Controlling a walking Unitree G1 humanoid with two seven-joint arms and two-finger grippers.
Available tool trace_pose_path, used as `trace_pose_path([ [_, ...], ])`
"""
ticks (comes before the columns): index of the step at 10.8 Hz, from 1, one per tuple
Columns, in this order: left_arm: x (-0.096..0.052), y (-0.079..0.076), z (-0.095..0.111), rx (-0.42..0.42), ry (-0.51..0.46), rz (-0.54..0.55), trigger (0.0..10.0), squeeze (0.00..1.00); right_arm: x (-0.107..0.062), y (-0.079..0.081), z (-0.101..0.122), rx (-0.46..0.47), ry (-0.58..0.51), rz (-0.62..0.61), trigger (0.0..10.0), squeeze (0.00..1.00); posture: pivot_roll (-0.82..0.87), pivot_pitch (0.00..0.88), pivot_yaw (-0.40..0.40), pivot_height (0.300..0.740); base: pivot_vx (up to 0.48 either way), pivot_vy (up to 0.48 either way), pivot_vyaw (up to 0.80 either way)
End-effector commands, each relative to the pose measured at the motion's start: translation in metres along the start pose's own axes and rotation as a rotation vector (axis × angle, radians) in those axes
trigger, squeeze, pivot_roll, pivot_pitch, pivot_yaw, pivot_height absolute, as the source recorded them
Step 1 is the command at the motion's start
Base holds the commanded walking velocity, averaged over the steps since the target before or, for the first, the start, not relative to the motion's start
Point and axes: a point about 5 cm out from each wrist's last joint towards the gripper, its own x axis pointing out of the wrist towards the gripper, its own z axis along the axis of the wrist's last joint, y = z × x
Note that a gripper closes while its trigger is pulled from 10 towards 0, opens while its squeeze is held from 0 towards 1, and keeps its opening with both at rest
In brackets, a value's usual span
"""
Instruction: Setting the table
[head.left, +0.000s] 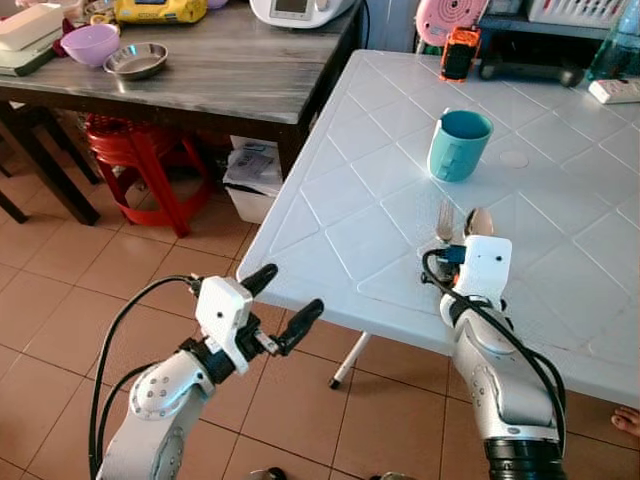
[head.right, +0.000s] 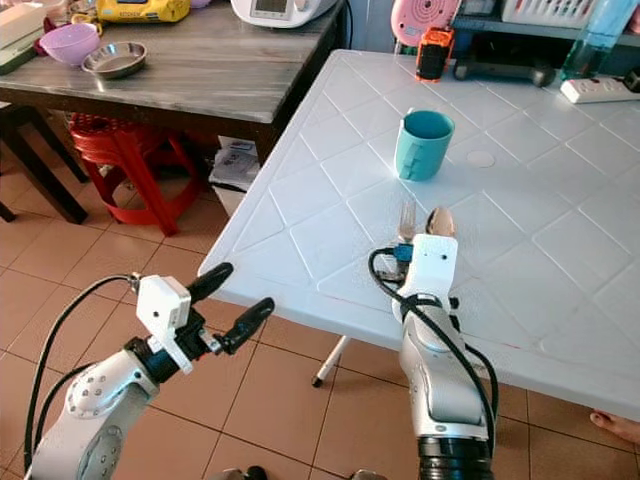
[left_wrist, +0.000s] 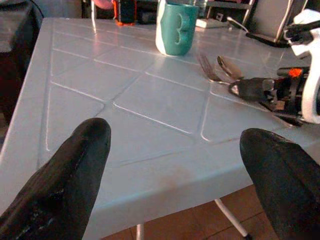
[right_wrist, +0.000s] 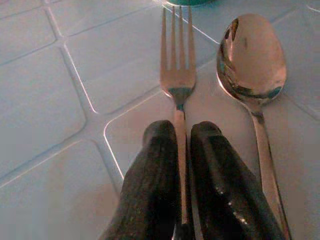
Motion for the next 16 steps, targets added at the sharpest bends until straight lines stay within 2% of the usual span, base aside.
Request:
trace_pose_path([
  [1, -0.004, 0.005, -0.002, 0.037, 0.019, -0.003, 10.0, 0.00, -0.002, 0.000, -0.024, 0.010, 0.120, -0.002, 0.0, 0.00, -0.01, 0.156, 0.060, 0.740, 0.000, 0.000, 0.00],
  [7, -0.004, 0.007, -0.010, 0.085, 0.023, -0.022, 10.0, 0.00, -0.001, 0.000, -0.024, 0.012, 0.122, 0.007, 0.0, 0.00, -0.01, 0.150, 0.055, 0.740, 0.000, 0.000, 0.00],
  [9, -0.003, 0.009, -0.010, 0.084, 0.018, 0.002, 10.0, 0.00, 0.001, 0.005, -0.021, 0.009, 0.100, 0.040, 0.0, 0.00, -0.01, 0.149, 0.056, 0.740, 0.000, 0.000, 0.00],
  [10, -0.002, 0.011, -0.010, 0.084, 0.011, 0.013, 10.0, 0.00, 0.000, 0.013, -0.014, -0.003, 0.058, 0.079, 0.0, 0.00, -0.01, 0.148, 0.056, 0.740, 0.000, 0.000, 0.00],
  [12, 0.000, 0.010, -0.009, 0.089, 0.002, 0.022, 10.0, 0.00, -0.004, 0.033, 0.020, 0.002, -0.152, 0.178, 0.0, 0.00, -0.01, 0.145, 0.059, 0.740, 0.000, 0.000, 0.00],
  [14, 0.001, 0.011, -0.008, 0.096, -0.008, 0.049, 10.0, 0.00, -0.007, 0.037, 0.032, 0.009, -0.224, 0.206, 0.0, 0.00, -0.01, 0.144, 0.061, 0.740, 0.000, 0.000, 0.00],
  [15, 0.003, 0.020, -0.007, 0.102, -0.011, 0.142, 10.0, 0.00, -0.011, 0.040, 0.044, -0.030, -0.299, 0.221, 0.0, 0.00, -0.01, 0.142, 0.061, 0.740, 0.000, 0.000, 0.00],
  [16, 0.004, 0.025, -0.005, 0.106, -0.016, 0.189, 10.0, 0.00, -0.012, 0.040, 0.047, -0.040, -0.320, 0.219, 0.0, 0.00, -0.01, 0.141, 0.061, 0.740, 0.000, 0.000, 0.00],
])
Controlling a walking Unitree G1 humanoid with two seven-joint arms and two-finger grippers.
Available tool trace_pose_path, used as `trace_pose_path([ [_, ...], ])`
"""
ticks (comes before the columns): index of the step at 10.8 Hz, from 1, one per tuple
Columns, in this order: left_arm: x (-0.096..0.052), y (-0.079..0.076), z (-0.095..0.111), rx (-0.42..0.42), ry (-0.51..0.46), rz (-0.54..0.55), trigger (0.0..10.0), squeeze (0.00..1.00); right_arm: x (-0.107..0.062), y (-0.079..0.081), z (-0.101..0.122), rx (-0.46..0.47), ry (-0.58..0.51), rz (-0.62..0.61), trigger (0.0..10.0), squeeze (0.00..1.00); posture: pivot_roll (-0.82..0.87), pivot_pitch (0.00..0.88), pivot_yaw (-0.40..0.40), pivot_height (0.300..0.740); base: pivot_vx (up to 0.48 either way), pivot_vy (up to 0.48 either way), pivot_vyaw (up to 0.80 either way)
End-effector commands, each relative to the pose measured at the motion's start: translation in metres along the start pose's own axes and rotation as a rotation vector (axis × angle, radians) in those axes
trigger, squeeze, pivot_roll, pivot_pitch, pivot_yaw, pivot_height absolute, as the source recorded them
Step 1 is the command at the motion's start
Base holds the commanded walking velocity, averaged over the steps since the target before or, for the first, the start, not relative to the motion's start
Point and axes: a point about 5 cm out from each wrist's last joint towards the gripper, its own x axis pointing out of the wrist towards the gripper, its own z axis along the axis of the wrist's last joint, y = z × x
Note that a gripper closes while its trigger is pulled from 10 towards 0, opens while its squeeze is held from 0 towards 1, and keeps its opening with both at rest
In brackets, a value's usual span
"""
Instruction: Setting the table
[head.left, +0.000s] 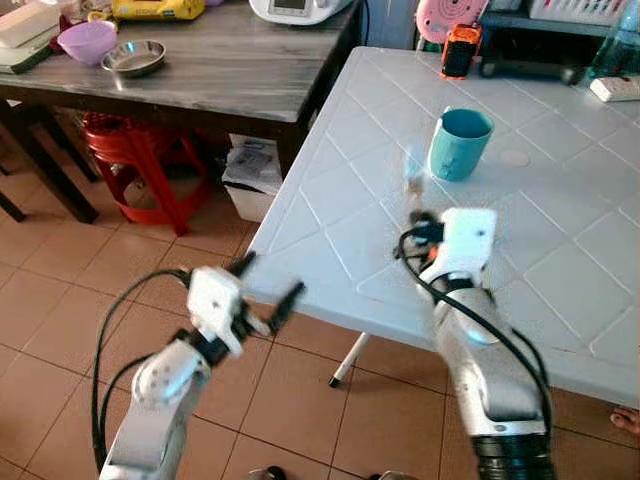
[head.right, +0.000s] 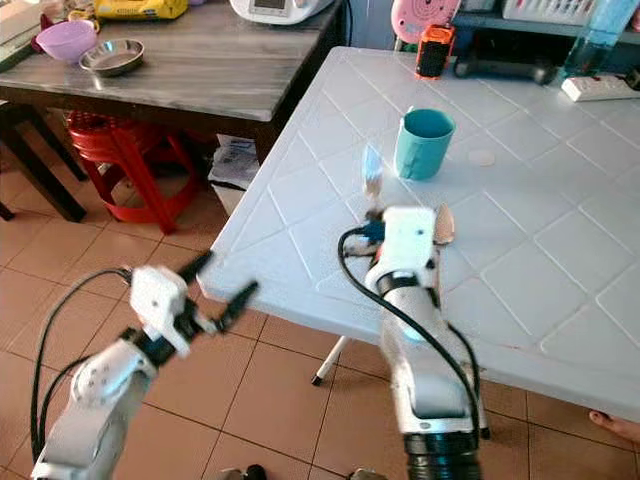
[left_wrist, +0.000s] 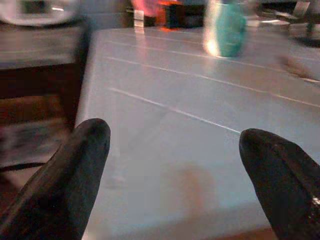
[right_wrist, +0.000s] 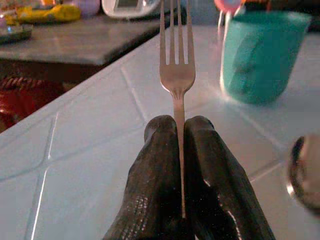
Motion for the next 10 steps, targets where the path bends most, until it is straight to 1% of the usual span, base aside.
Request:
trace_pose_path([
  [1, -0.001, 0.007, -0.001, 0.020, 0.013, 0.048, 10.0, 0.00, 0.000, 0.004, 0.010, -0.012, -0.051, 0.017, 1.6, 0.00, -0.01, 0.142, 0.060, 0.740, 0.000, 0.000, 0.00],
  [2, 0.004, 0.015, 0.001, 0.020, 0.020, 0.162, 10.0, 0.00, -0.001, 0.002, 0.013, -0.025, -0.066, 0.019, 10.0, 0.00, -0.01, 0.134, 0.060, 0.740, 0.000, 0.000, 0.00],
  [3, 0.006, 0.016, 0.003, 0.012, 0.014, 0.190, 10.0, 0.00, -0.002, 0.001, 0.014, -0.035, -0.072, 0.016, 10.0, 0.00, -0.01, 0.132, 0.060, 0.740, 0.000, 0.000, 0.00],
  [4, 0.012, 0.015, 0.008, -0.011, -0.006, 0.227, 10.0, 0.00, -0.006, -0.003, 0.015, -0.058, -0.101, 0.008, 10.0, 0.00, -0.01, 0.119, 0.059, 0.740, 0.000, 0.000, 0.00],
  [7, 0.016, 0.011, 0.008, -0.022, -0.014, 0.218, 10.0, 0.00, -0.007, -0.003, 0.015, -0.063, -0.104, 0.010, 10.0, 0.00, -0.02, 0.107, 0.060, 0.740, 0.000, 0.000, 0.00],
  [10, 0.018, 0.011, 0.009, -0.028, -0.011, 0.221, 10.0, 0.00, -0.005, 0.000, 0.015, -0.058, -0.108, 0.024, 10.0, 0.00, -0.01, 0.105, 0.060, 0.740, 0.000, 0.000, -0.66],
])
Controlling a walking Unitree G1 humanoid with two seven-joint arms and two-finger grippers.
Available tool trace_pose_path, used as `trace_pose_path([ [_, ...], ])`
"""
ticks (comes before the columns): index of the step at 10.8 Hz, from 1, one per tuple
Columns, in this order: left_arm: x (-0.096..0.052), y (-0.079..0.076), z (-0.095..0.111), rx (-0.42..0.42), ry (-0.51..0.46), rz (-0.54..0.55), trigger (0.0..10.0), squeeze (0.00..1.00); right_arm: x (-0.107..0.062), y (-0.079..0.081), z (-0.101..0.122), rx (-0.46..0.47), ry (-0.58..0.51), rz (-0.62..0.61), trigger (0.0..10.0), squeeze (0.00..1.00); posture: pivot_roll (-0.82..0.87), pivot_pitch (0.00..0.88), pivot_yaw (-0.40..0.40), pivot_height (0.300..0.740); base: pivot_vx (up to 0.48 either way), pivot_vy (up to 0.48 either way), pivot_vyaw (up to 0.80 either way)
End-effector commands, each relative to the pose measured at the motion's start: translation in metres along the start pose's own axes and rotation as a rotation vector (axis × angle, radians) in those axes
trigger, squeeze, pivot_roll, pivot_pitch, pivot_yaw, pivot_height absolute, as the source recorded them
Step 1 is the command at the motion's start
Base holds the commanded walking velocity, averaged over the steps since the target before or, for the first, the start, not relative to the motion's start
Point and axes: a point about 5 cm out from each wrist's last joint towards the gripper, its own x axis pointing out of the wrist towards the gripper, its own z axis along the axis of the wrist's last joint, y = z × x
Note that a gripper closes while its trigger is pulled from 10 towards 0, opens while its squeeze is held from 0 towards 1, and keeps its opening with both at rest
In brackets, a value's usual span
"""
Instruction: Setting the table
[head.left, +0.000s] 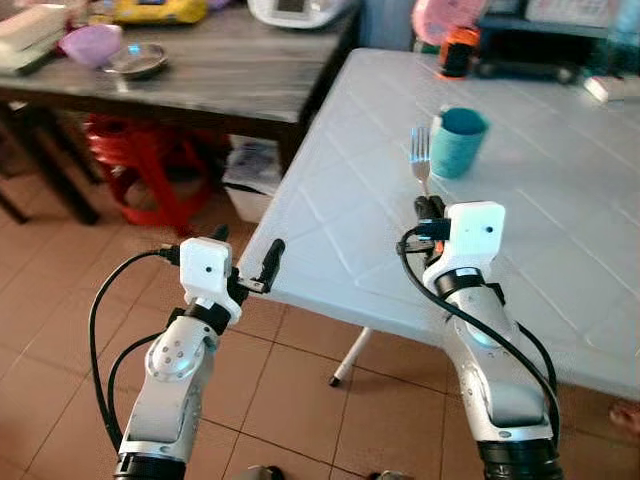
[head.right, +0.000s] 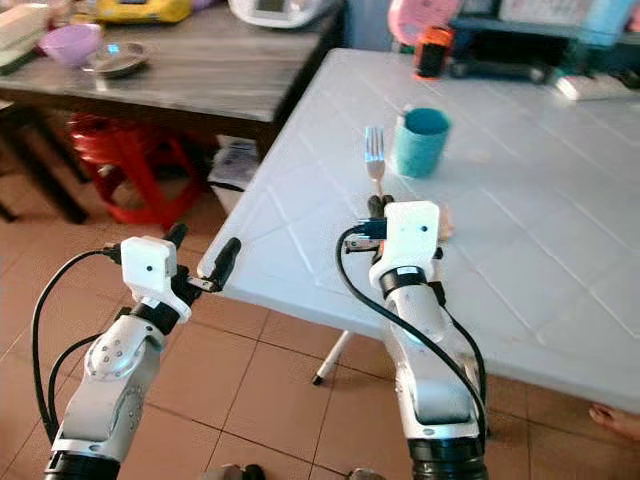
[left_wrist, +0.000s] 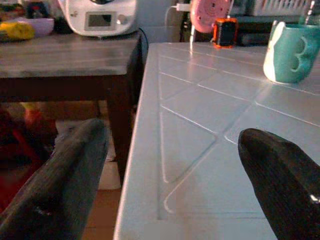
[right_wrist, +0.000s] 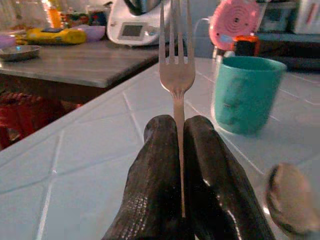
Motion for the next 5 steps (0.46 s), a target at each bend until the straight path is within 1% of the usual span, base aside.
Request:
trace_pose_path([
  [1, -0.0009, 0.0024, -0.0029, 0.003, 0.021, 0.009, 10.0, 0.00, -0.0003, 0.0012, 0.0036, 0.006, -0.023, 0.008, 10.0, 0.00, -0.01, 0.105, 0.061, 0.740, 0.000, 0.000, -0.53],
  [2, -0.0009, 0.0010, -0.0036, 0.002, 0.024, 0.005, 10.0, 0.00, -0.0002, 0.0012, 0.0028, 0.007, -0.020, 0.007, 10.0, 0.00, -0.01, 0.105, 0.061, 0.740, 0.000, 0.000, -0.50],
  [3, -0.0009, 0.0009, -0.0034, 0.001, 0.024, 0.002, 10.0, 0.00, -0.0003, 0.0021, 0.0023, 0.008, -0.019, 0.008, 10.0, 0.00, -0.01, 0.106, 0.062, 0.740, 0.000, 0.000, 0.00],
  [5, -0.0006, 0.0014, -0.0029, 0.008, 0.026, -0.006, 10.0, 0.00, 0.0000, 0.0037, 0.0014, 0.010, -0.019, 0.010, 10.0, 0.00, -0.01, 0.106, 0.066, 0.740, 0.000, 0.291, 0.00],
])
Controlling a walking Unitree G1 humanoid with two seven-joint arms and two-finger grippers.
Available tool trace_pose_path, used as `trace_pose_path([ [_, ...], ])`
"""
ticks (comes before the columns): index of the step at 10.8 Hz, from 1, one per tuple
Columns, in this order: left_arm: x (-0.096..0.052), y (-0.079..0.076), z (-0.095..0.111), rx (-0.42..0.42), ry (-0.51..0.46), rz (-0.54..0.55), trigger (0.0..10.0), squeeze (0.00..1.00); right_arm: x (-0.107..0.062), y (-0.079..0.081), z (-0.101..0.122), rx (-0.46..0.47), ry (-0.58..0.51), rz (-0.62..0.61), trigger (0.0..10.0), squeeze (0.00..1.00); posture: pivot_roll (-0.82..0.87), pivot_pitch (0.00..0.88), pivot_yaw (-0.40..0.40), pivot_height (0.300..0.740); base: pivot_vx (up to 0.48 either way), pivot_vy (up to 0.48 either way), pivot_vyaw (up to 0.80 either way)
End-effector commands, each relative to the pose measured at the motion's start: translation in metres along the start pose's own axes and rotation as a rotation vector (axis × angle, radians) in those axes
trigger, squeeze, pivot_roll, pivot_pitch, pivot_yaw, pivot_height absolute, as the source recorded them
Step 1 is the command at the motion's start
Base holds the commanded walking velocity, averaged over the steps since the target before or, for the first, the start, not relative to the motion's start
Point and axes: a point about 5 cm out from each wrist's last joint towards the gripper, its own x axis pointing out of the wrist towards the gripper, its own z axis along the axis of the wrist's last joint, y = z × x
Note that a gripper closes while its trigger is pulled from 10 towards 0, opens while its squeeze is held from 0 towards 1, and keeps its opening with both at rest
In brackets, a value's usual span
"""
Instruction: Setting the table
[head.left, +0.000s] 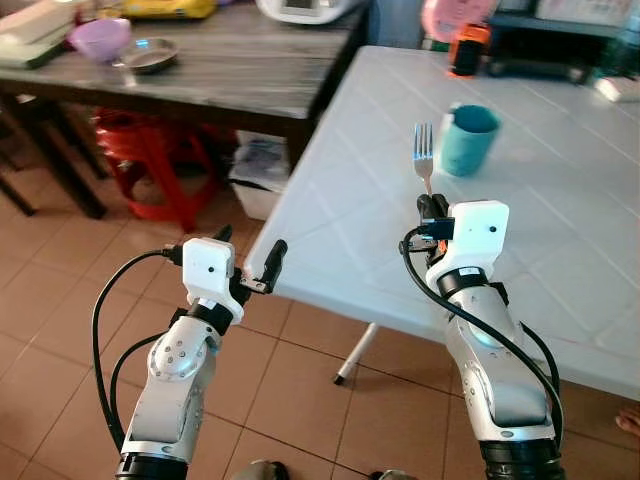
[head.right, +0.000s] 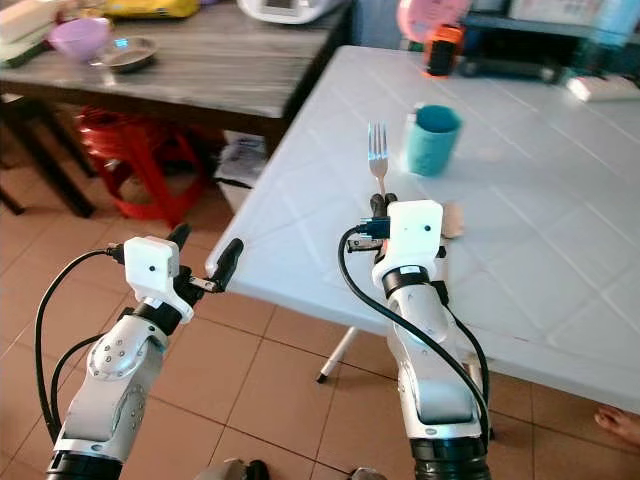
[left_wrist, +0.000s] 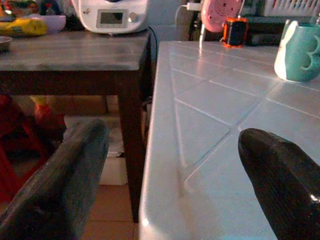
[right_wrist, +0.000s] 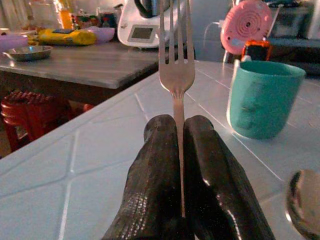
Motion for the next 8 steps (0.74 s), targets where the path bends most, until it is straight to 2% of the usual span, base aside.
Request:
trace_pose_path([
  [1, -0.0017, 0.0025, -0.0029, 0.013, 0.025, -0.006, 10.0, 0.00, 0.0002, 0.0036, -0.0001, 0.009, -0.006, 0.008, 10.0, 0.00, -0.01, 0.108, 0.066, 0.740, 0.000, 0.368, 0.00],
  [7, -0.0041, -0.0005, -0.0053, 0.009, 0.033, -0.017, 10.0, 0.00, 0.0015, 0.0015, -0.0003, 0.008, -0.009, 0.006, 10.0, 0.00, -0.01, 0.113, 0.060, 0.740, 0.000, 0.379, 0.00],
  [8, -0.0037, -0.0016, -0.0052, 0.008, 0.033, -0.020, 10.0, 0.00, 0.0013, 0.0015, -0.0011, 0.010, -0.006, 0.005, 10.0, 0.00, -0.01, 0.113, 0.060, 0.740, 0.000, 0.390, -0.49],
])
